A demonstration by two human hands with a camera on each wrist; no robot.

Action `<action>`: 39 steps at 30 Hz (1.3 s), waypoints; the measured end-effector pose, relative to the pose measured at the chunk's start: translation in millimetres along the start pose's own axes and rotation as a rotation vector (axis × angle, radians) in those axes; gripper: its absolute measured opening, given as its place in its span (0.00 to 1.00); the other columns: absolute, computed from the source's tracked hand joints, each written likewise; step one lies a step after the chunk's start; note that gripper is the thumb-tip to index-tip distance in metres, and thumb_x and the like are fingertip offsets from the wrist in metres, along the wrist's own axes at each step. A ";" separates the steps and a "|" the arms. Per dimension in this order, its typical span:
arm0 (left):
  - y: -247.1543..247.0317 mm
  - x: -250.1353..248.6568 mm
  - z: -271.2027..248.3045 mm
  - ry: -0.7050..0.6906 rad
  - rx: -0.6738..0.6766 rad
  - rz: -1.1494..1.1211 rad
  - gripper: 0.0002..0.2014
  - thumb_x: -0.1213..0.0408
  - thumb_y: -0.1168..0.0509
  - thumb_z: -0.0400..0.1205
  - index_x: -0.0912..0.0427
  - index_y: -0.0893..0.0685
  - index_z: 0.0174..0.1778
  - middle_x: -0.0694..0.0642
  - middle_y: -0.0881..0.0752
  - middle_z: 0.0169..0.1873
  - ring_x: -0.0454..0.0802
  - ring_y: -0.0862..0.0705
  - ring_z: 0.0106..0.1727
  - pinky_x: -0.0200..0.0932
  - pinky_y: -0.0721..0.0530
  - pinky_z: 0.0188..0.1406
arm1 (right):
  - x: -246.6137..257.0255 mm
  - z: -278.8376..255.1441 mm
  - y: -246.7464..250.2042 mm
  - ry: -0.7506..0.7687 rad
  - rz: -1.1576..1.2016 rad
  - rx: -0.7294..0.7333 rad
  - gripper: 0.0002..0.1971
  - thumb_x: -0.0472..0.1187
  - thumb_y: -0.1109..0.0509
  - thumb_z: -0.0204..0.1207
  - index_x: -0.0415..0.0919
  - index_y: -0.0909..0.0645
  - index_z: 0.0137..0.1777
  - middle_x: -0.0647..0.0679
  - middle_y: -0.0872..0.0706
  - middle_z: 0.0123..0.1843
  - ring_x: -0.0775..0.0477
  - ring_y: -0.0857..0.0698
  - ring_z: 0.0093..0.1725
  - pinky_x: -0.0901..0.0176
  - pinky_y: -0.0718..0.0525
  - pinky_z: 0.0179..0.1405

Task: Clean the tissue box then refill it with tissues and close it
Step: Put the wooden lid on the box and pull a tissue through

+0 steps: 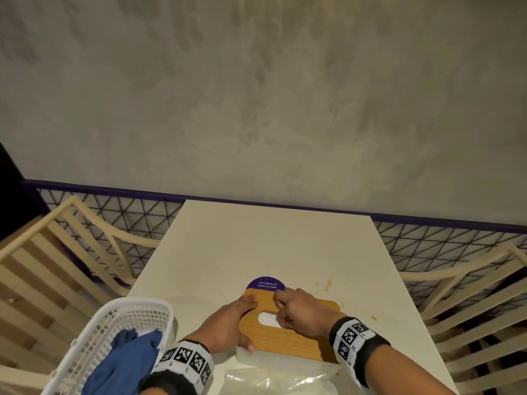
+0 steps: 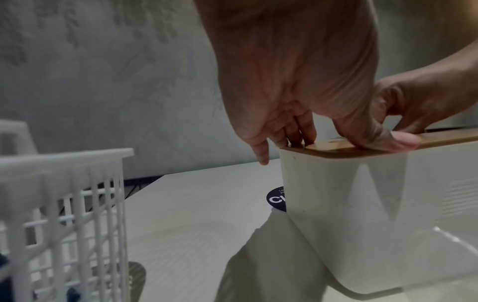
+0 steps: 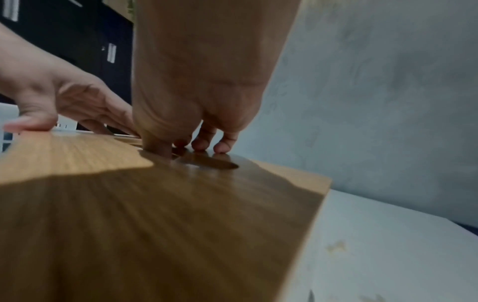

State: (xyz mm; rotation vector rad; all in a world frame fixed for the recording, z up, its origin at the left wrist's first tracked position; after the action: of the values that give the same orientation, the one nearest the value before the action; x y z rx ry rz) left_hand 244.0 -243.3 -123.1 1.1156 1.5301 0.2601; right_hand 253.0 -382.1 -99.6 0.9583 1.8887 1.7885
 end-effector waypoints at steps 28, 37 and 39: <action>-3.0 -58.1 17.7 -0.029 -0.249 0.329 0.17 0.52 0.32 0.75 0.52 0.19 0.58 0.51 0.19 0.59 0.50 0.25 0.62 0.41 0.28 0.57 | -38.2 -4.9 7.1 -0.371 0.771 0.036 0.17 0.28 0.33 0.73 0.52 0.25 0.31 0.55 0.25 0.33 0.57 0.27 0.33 0.63 0.28 0.38; -5.5 -58.4 24.5 -0.108 -0.166 0.154 0.15 0.67 0.35 0.75 0.45 0.31 0.29 0.46 0.21 0.35 0.46 0.23 0.39 0.42 0.23 0.39 | -24.1 -24.6 3.6 -0.401 0.749 0.009 0.09 0.33 0.28 0.71 0.46 0.23 0.45 0.55 0.26 0.37 0.57 0.27 0.37 0.69 0.29 0.39; -6.6 -58.2 24.6 -0.157 -0.104 0.166 0.18 0.67 0.35 0.75 0.42 0.34 0.27 0.42 0.25 0.30 0.41 0.27 0.33 0.34 0.30 0.32 | -21.1 -29.7 4.8 -0.398 0.567 0.006 0.09 0.38 0.25 0.70 0.43 0.22 0.47 0.52 0.25 0.42 0.54 0.27 0.40 0.71 0.31 0.34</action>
State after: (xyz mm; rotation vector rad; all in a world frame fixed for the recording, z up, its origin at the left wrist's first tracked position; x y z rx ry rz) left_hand 254.9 -300.4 -97.5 1.1537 1.2739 0.3527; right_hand 248.8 -418.4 -95.0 1.8340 1.4609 1.6870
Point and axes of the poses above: each hand's wrist, its own z-axis towards the middle knuckle, its own y-axis out of the back of the hand, x = y × z, the point moved 7 cm from there along z, towards the middle knuckle
